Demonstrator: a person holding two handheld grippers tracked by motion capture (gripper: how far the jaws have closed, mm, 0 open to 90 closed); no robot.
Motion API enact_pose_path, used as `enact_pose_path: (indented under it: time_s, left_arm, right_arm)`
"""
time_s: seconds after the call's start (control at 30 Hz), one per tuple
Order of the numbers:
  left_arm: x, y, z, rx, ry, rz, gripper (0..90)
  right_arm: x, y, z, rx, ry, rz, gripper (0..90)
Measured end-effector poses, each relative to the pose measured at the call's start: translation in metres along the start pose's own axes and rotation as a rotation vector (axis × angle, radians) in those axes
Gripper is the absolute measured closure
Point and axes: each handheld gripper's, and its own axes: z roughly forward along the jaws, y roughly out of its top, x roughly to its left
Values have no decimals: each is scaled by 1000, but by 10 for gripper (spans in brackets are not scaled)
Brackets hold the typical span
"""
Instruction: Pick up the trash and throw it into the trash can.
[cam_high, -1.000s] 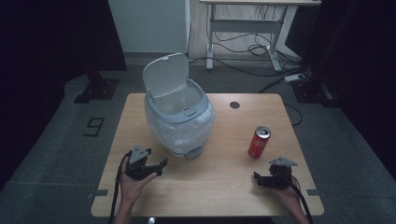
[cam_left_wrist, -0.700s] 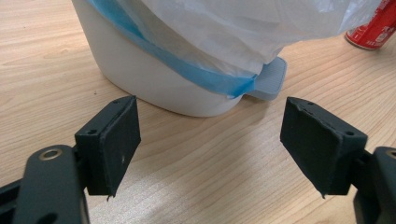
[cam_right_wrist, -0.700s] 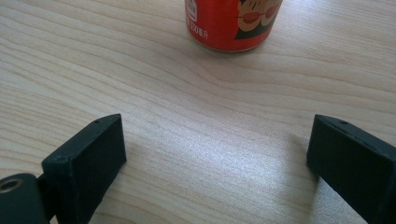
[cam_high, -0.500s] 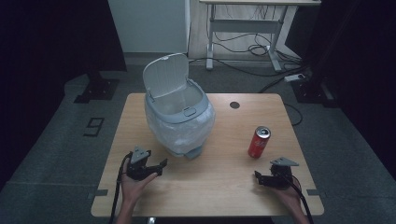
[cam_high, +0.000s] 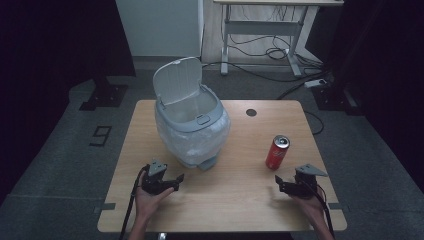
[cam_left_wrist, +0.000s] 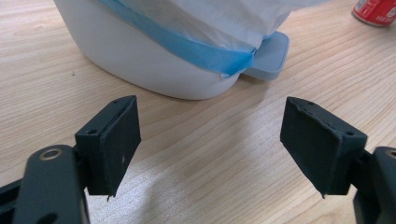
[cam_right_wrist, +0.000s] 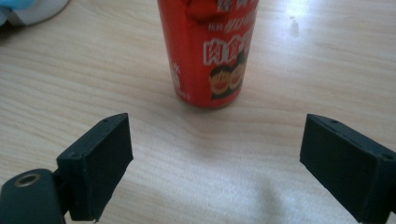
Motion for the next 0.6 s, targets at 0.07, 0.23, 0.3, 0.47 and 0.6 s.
enact_pose_path:
  time_s: [0.07, 0.23, 0.3, 0.47, 0.6]
  left_arm:
    - [0, 0, 1, 2, 0, -1, 200]
    - [-2, 0, 3, 11, -12, -5, 200]
    - [-2, 1, 3, 12, -14, -8, 200]
    - [-1, 1, 3, 19, -20, -15, 200]
    - [0, 1, 3, 25, -27, -16, 200]
  right_arm:
    - [-1, 3, 0, -7, 0, 6, 80]
    - [-2, 10, -1, -23, 14, 14, 67]
    - [0, 13, -1, -29, 25, 22, 63]
    - [3, 22, 0, -43, 21, 14, 51]
    - [4, 32, 5, -45, 18, 23, 25]
